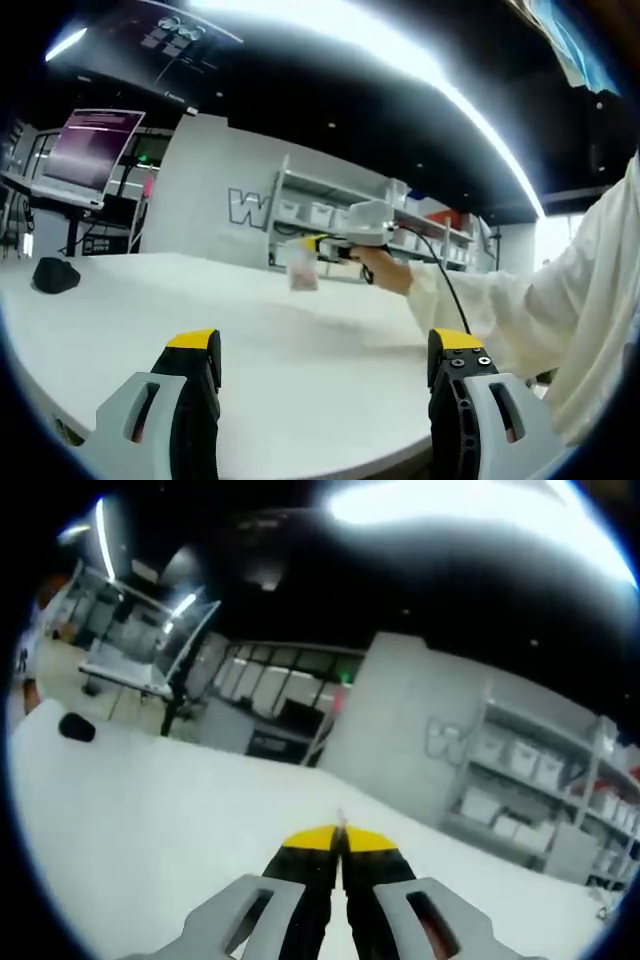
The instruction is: Open the resealable bag by pulling the two sides of the seal apart until the entire bag opening is separated and visibly accessible.
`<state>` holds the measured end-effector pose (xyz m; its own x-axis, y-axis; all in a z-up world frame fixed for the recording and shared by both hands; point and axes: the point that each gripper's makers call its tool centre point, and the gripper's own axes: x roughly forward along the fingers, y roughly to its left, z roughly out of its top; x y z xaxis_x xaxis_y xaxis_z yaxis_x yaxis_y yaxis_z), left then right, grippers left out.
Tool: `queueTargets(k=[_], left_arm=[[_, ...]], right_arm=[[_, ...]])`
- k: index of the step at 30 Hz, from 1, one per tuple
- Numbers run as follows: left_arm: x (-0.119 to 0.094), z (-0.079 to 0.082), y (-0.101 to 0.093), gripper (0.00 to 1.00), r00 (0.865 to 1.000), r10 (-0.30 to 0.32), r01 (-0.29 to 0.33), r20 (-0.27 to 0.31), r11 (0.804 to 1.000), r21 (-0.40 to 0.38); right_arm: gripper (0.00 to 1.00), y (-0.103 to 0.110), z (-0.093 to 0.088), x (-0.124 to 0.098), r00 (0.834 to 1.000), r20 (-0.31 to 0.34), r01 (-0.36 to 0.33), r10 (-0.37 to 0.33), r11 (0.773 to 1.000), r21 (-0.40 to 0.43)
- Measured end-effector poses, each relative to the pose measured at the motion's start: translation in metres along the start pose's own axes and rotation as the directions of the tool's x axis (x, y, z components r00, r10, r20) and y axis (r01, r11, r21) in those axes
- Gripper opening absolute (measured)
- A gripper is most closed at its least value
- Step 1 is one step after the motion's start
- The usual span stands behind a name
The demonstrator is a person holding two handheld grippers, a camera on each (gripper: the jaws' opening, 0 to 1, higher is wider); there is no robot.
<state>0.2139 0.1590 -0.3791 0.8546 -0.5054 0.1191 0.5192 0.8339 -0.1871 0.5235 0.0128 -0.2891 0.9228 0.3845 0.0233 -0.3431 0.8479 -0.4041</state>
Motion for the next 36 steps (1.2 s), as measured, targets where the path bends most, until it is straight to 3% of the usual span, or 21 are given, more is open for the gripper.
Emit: queueTargets(k=[14, 36], left_arm=[[-0.001, -0.002, -0.003, 0.84, 1.000, -0.001, 0.001, -0.005, 1.000, 0.006], [-0.003, -0.004, -0.001, 0.83, 1.000, 0.005, -0.005, -0.009, 1.000, 0.003]], right_arm=[[0.00, 0.013, 0.004, -0.017, 0.999, 0.018, -0.041, 0.042, 0.999, -0.026], [0.00, 0.021, 0.006, -0.037, 0.996, 0.046, -0.081, 0.081, 0.997, -0.002]])
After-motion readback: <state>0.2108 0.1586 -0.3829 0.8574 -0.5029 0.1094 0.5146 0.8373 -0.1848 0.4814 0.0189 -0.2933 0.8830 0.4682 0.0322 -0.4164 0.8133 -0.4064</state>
